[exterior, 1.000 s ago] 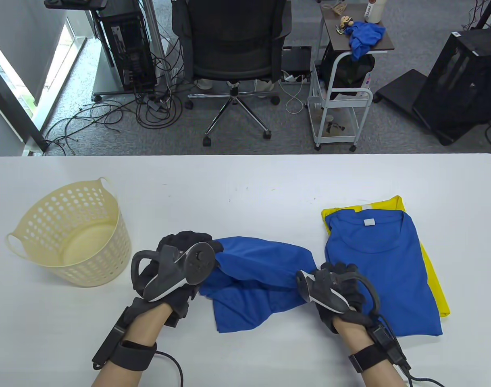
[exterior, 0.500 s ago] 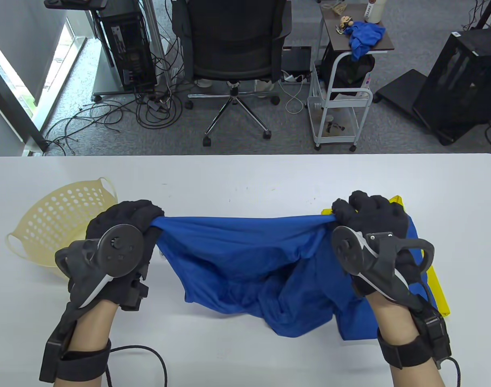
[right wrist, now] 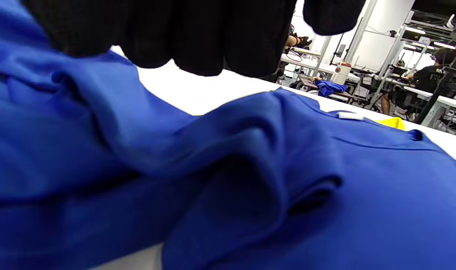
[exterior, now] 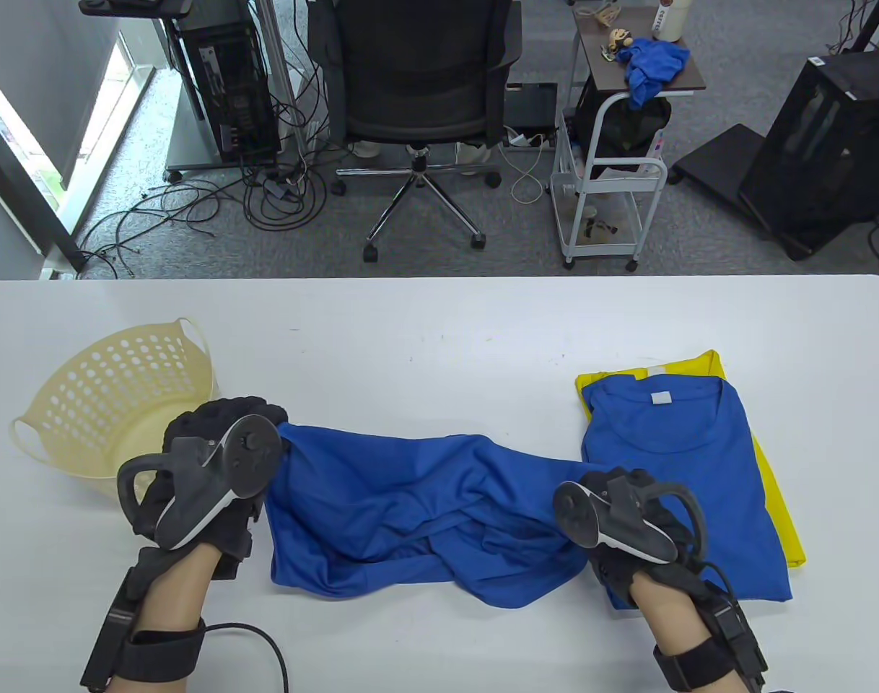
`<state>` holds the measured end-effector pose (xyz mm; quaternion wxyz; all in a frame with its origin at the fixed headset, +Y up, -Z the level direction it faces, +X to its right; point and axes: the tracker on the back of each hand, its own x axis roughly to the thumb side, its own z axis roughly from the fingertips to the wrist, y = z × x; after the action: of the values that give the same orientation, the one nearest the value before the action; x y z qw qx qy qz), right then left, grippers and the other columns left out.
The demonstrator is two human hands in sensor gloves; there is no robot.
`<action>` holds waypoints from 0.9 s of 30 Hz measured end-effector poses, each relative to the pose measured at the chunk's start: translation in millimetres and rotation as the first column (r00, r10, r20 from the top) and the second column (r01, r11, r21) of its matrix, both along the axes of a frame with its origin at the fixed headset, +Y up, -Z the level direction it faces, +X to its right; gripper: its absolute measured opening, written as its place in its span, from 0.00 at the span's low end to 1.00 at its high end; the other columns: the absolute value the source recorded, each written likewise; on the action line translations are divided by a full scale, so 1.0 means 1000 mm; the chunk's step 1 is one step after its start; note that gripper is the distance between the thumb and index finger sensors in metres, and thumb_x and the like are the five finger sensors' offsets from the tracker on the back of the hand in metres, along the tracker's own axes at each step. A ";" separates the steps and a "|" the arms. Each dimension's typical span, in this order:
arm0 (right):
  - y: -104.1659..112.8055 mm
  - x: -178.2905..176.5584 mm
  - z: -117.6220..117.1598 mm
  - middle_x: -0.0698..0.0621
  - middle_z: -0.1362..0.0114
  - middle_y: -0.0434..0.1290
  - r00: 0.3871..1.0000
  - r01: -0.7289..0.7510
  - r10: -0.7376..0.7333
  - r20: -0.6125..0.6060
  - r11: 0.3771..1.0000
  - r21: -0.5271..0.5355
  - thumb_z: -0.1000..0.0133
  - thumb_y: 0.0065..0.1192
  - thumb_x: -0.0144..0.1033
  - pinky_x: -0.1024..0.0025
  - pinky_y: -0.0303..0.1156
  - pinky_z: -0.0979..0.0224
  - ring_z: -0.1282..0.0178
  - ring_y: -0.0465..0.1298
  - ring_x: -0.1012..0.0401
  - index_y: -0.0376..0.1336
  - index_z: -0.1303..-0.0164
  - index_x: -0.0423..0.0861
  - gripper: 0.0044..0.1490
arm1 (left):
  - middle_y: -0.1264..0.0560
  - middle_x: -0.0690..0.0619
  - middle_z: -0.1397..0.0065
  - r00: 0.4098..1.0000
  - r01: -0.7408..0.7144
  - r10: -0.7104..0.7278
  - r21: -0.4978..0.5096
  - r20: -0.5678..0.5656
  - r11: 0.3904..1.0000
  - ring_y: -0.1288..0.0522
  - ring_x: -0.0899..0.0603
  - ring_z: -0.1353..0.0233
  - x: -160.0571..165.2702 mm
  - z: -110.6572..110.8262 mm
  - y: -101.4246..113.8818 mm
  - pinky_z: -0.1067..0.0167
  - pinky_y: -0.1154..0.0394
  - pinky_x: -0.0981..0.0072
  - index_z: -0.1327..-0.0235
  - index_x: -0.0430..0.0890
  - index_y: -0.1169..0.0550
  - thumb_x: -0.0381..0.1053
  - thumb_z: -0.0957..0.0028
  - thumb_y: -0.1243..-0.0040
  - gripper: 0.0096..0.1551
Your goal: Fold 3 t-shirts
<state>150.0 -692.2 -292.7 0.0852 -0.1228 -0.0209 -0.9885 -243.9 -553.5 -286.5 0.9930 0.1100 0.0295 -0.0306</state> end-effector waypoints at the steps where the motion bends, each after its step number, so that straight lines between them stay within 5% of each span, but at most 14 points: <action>1: -0.007 -0.003 -0.002 0.51 0.27 0.71 0.999 -0.054 0.054 0.005 0.998 -0.029 0.54 0.67 0.51 0.35 0.58 0.24 0.28 0.71 0.46 0.66 0.38 0.55 0.33 | 0.22 0.62 0.32 1.000 0.002 -0.002 0.003 -0.005 1.000 0.25 0.48 0.28 -0.003 0.001 -0.002 0.28 0.30 0.46 0.46 0.67 0.22 0.65 0.54 0.43 0.22; 8: -0.030 -0.004 -0.014 0.50 0.18 0.60 0.932 -0.352 0.361 0.013 0.915 -0.199 0.58 0.71 0.55 0.33 0.53 0.21 0.20 0.63 0.45 0.57 0.28 0.58 0.46 | 0.23 0.62 0.32 0.999 0.026 -0.027 -0.030 -0.035 0.999 0.25 0.48 0.28 -0.019 0.004 -0.008 0.28 0.30 0.46 0.46 0.67 0.22 0.65 0.54 0.43 0.22; 13: -0.029 0.006 -0.018 0.54 0.26 0.70 0.958 -0.283 0.284 0.030 0.958 -0.046 0.57 0.70 0.50 0.36 0.57 0.23 0.26 0.70 0.48 0.69 0.45 0.61 0.28 | 0.22 0.62 0.32 0.999 0.012 -0.014 -0.039 -0.051 0.999 0.26 0.48 0.28 -0.029 0.005 -0.010 0.28 0.30 0.46 0.46 0.67 0.22 0.65 0.54 0.43 0.22; 16: -0.008 0.017 -0.015 0.55 0.31 0.74 0.989 -0.142 0.143 0.036 0.990 -0.022 0.55 0.69 0.48 0.37 0.59 0.24 0.29 0.73 0.49 0.72 0.50 0.58 0.23 | 0.21 0.62 0.36 0.997 0.029 -0.033 -0.055 -0.068 0.998 0.24 0.49 0.30 -0.033 0.007 -0.007 0.29 0.29 0.47 0.47 0.66 0.21 0.64 0.54 0.43 0.22; 22: 0.079 0.057 0.000 0.53 0.32 0.75 0.996 0.037 -0.048 0.075 0.988 0.147 0.52 0.65 0.45 0.38 0.61 0.24 0.31 0.74 0.49 0.70 0.46 0.56 0.23 | 0.21 0.61 0.35 0.993 0.065 -0.065 -0.003 -0.098 0.998 0.24 0.48 0.30 -0.040 0.016 0.026 0.29 0.30 0.47 0.45 0.67 0.22 0.63 0.52 0.46 0.22; 27: 0.084 0.084 -0.049 0.52 0.30 0.73 0.983 0.015 -0.019 0.182 1.000 0.023 0.49 0.64 0.41 0.39 0.61 0.24 0.31 0.74 0.49 0.68 0.41 0.54 0.24 | 0.23 0.61 0.33 0.975 0.159 -0.168 -0.073 -0.148 0.985 0.26 0.47 0.27 -0.030 -0.029 0.029 0.27 0.31 0.46 0.42 0.67 0.23 0.61 0.50 0.47 0.22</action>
<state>234.2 -608.0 -341.5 0.0759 -0.0309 -0.0169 -0.9965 -273.9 -524.3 -315.5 0.9848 0.0793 0.0956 -0.1215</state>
